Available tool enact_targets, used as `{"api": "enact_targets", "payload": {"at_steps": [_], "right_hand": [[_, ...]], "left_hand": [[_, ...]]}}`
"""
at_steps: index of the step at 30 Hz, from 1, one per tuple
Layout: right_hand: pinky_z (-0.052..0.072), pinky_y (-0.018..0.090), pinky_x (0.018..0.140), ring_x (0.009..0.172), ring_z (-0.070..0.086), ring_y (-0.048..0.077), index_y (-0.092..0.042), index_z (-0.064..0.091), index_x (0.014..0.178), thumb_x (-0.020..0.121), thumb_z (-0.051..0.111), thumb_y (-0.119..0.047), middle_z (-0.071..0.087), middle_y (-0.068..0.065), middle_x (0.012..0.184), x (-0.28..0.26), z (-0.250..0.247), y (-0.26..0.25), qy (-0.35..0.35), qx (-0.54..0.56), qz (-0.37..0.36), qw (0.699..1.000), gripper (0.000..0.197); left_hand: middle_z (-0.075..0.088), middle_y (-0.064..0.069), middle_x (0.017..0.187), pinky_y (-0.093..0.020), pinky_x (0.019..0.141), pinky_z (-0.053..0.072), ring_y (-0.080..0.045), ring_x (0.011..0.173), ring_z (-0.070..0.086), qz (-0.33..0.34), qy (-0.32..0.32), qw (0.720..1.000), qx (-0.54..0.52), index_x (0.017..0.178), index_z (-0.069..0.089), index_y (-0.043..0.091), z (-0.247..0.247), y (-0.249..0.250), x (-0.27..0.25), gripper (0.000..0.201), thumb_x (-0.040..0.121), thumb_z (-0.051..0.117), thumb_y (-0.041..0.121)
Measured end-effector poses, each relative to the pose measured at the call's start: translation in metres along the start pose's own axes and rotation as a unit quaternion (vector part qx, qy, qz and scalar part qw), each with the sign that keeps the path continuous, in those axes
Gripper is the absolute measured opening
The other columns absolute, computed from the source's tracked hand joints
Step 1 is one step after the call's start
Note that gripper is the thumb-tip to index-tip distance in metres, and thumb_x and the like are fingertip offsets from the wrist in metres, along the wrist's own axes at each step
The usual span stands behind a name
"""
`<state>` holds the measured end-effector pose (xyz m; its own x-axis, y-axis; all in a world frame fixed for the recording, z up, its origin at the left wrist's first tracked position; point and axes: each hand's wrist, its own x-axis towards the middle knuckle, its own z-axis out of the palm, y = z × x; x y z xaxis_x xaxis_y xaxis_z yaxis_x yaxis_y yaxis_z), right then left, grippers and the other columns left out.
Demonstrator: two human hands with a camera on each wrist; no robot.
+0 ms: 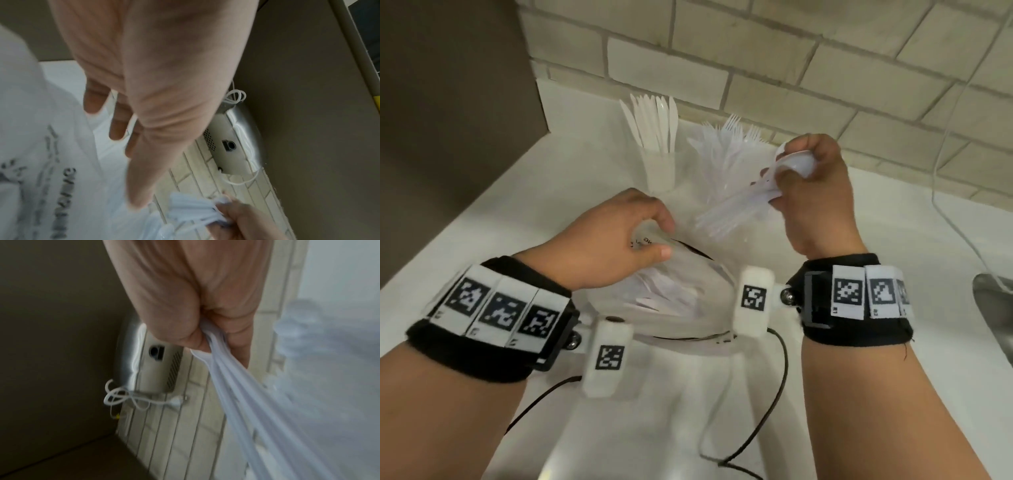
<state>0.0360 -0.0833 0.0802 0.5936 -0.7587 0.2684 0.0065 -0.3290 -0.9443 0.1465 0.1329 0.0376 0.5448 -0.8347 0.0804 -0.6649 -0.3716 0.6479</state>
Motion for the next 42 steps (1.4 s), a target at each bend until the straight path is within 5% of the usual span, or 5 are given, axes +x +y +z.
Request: {"api": "enact_targets", "payload": {"at_steps": [6, 12, 19, 33, 42], "right_hand": [[0.034, 0.001, 0.074, 0.074, 0.047, -0.018, -0.016, 0.044, 0.091, 0.067, 0.027, 0.007, 0.043, -0.012, 0.082, 0.061, -0.034, -0.017, 0.208, -0.114, -0.204, 0.950, 0.037], [0.031, -0.001, 0.070, 0.072, 0.041, -0.002, 0.005, 0.056, 0.102, 0.064, 0.023, 0.012, 0.048, 0.011, 0.097, 0.091, -0.010, 0.018, 0.143, -0.213, -0.189, 0.948, 0.051], [0.039, 0.036, 0.101, 0.118, 0.046, 0.036, -0.006, 0.052, 0.124, 0.091, 0.043, -0.006, 0.042, 0.019, 0.132, 0.091, 0.009, 0.063, 0.028, -0.410, -0.040, 0.911, 0.034], [0.007, 0.060, 0.115, 0.148, -0.004, 0.037, -0.023, 0.024, 0.150, 0.095, 0.049, -0.036, 0.001, 0.005, 0.163, 0.082, 0.004, 0.027, -0.067, -0.545, -0.009, 0.835, 0.062], [0.043, 0.006, 0.069, 0.071, 0.058, -0.004, -0.019, 0.074, 0.096, 0.083, 0.065, -0.010, 0.063, -0.016, 0.079, -0.049, 0.032, -0.029, -0.379, -0.375, -0.053, 0.844, 0.018]], "left_hand": [[0.014, 0.005, 0.153, -0.032, 0.110, 0.031, -0.022, 0.138, 0.029, -0.096, -0.188, 0.965, 0.153, 0.126, 0.044, 0.052, 0.007, -0.011, 0.001, 0.073, 0.063, 0.079, 0.047], [0.016, 0.003, 0.148, -0.033, 0.104, 0.043, -0.020, 0.129, 0.042, -0.090, -0.204, 0.965, 0.136, 0.144, 0.026, 0.038, 0.023, -0.003, 0.017, 0.109, 0.054, 0.086, 0.038], [0.020, 0.003, 0.143, -0.033, 0.097, 0.047, -0.022, 0.120, 0.050, -0.113, -0.200, 0.965, 0.126, 0.146, 0.023, 0.033, 0.026, 0.003, 0.020, 0.111, 0.056, 0.087, 0.034], [0.013, 0.000, 0.151, -0.026, 0.100, 0.043, -0.021, 0.123, 0.048, -0.101, -0.175, 0.972, 0.124, 0.146, 0.023, 0.035, 0.031, 0.002, 0.018, 0.107, 0.059, 0.085, 0.040], [0.023, -0.002, 0.140, -0.034, 0.099, 0.046, -0.025, 0.118, 0.051, -0.122, -0.171, 0.967, 0.143, 0.140, 0.038, 0.036, 0.027, -0.008, -0.001, 0.094, 0.058, 0.082, 0.051]]}}
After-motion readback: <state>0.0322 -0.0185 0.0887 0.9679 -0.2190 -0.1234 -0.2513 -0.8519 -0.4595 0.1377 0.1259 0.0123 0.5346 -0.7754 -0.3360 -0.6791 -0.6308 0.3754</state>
